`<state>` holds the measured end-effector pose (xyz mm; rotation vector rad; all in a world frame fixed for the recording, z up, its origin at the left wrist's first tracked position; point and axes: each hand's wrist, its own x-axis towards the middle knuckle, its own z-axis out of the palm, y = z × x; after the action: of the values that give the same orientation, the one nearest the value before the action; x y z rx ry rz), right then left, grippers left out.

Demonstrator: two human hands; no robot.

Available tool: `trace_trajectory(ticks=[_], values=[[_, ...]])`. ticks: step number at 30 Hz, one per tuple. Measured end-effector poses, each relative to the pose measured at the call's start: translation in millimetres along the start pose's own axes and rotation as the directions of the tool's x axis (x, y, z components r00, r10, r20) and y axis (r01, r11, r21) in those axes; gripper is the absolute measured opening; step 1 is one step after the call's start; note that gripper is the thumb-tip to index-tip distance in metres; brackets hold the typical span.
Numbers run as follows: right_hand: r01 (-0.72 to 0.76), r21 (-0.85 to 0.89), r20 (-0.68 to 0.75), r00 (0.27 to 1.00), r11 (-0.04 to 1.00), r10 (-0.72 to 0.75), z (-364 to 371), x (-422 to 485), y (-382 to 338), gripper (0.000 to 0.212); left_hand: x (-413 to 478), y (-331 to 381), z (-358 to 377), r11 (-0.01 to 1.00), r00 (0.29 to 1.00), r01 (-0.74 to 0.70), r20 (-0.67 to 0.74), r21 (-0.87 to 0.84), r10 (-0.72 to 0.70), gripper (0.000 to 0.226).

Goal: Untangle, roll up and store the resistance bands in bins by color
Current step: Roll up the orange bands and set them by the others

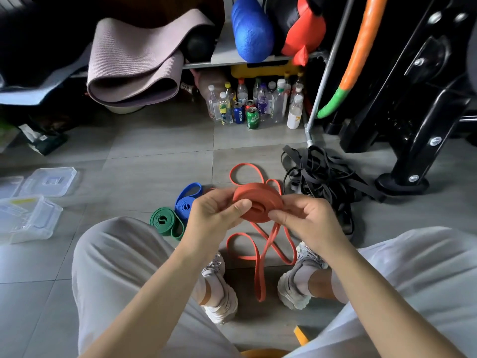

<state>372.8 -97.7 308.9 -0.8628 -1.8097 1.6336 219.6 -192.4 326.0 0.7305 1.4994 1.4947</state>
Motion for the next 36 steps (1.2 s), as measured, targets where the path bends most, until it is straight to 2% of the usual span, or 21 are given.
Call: trace_trajectory(ticks=[2,3,4,5,7,9,10,11,15,18,19,24,27,29,31,33,34,36], values=[[0.013,-0.009,-0.019,1.0,1.0,-0.013,-0.7,-0.6,0.9,0.023,-1.9,-2.7,1.8,0.997,0.998,0.061,0.013,-0.049,-0.06,0.033],[0.015,-0.037,-0.008,1.0,0.999,-0.015,-1.9,-0.8,2.2,0.025,-1.4,-1.9,1.3,0.999,0.999,0.037,0.026,0.037,-0.038,0.029],[0.015,-0.086,0.015,1.0,0.996,-0.014,-3.1,-1.0,3.4,0.028,0.4,-0.4,-0.2,0.978,0.999,-0.033,0.046,0.208,0.024,0.027],[0.02,-0.171,0.04,0.999,0.985,-0.013,-3.9,-0.7,5.2,0.028,2.3,0.6,-2.2,0.901,0.993,-0.116,0.081,0.417,0.09,0.029],[0.072,-0.372,0.101,0.994,0.926,-0.037,-3.2,-0.6,5.8,0.02,5.2,4.8,-3.9,0.603,0.962,-0.273,0.199,0.75,0.188,0.04],[0.15,-0.465,0.141,0.986,0.873,-0.094,-0.9,-0.4,3.2,0.013,10.7,7.0,-2.7,0.347,0.921,-0.389,0.344,0.854,0.185,0.038],[0.172,-0.481,0.14,0.983,0.86,-0.118,-0.3,-0.3,0.9,0.015,12.7,8.3,-1.4,0.284,0.91,-0.413,0.385,0.865,0.151,0.031],[0.178,-0.483,0.133,0.983,0.858,-0.129,0.1,-0.1,-1.0,0.018,14.5,9.3,-1.1,0.263,0.91,-0.416,0.396,0.871,0.126,0.026],[0.105,-0.387,0.088,0.993,0.916,-0.076,-1.2,-0.4,-4.6,0.022,19.9,9.7,-7.0,0.431,0.941,-0.338,0.31,0.837,0.136,0.021],[0.063,-0.352,0.059,0.997,0.934,-0.045,-4.9,2.0,1.6,0.024,19.2,5.5,-11.6,0.682,0.969,-0.244,0.204,0.689,0.14,0.023],[0.053,-0.343,0.047,0.998,0.938,-0.039,-5.9,3.2,3.8,0.023,18.5,4.6,-12.5,0.735,0.976,-0.217,0.157,0.642,0.151,0.022],[0.034,-0.199,-0.005,0.999,0.98,-0.035,-6.1,5.3,4.4,0.023,15.6,3.7,-11.7,0.881,0.98,-0.193,0.038,0.431,0.196,0.03],[0.059,-0.085,-0.019,0.998,0.995,-0.061,-5.7,5.8,1.3,0.024,11.3,-2.3,-7.9,0.984,0.993,-0.117,0.023,0.137,0.115,0.02],[0.067,-0.005,-0.018,0.998,0.998,-0.067,-4.8,5.6,-0.1,0.024,8.2,-7.9,-6.0,1.0,0.999,-0.005,0.039,-0.025,0.006,0.032],[0.068,0.0,-0.016,0.998,0.998,-0.068,-4.6,5.2,0.7,0.025,7.6,-11.8,-5.3,0.997,0.996,0.073,0.045,0.008,-0.073,0.029],[0.069,-0.095,0.015,0.998,0.993,-0.068,-4.8,4.4,3.9,0.026,10.0,-11.7,-6.9,0.961,0.999,0.019,0.042,0.275,-0.032,0.02],[0.062,-0.152,0.04,0.998,0.986,-0.057,-4.5,3.7,5.5,0.027,11.3,-10.1,-7.9,0.891,0.998,-0.056,0.062,0.451,0.031,0.024],[0.074,-0.292,0.088,0.995,0.954,-0.05,-2.6,3.3,7.4,0.024,11.7,-3.5,-6.1,0.646,0.98,-0.199,0.148,0.737,0.134,0.038]])
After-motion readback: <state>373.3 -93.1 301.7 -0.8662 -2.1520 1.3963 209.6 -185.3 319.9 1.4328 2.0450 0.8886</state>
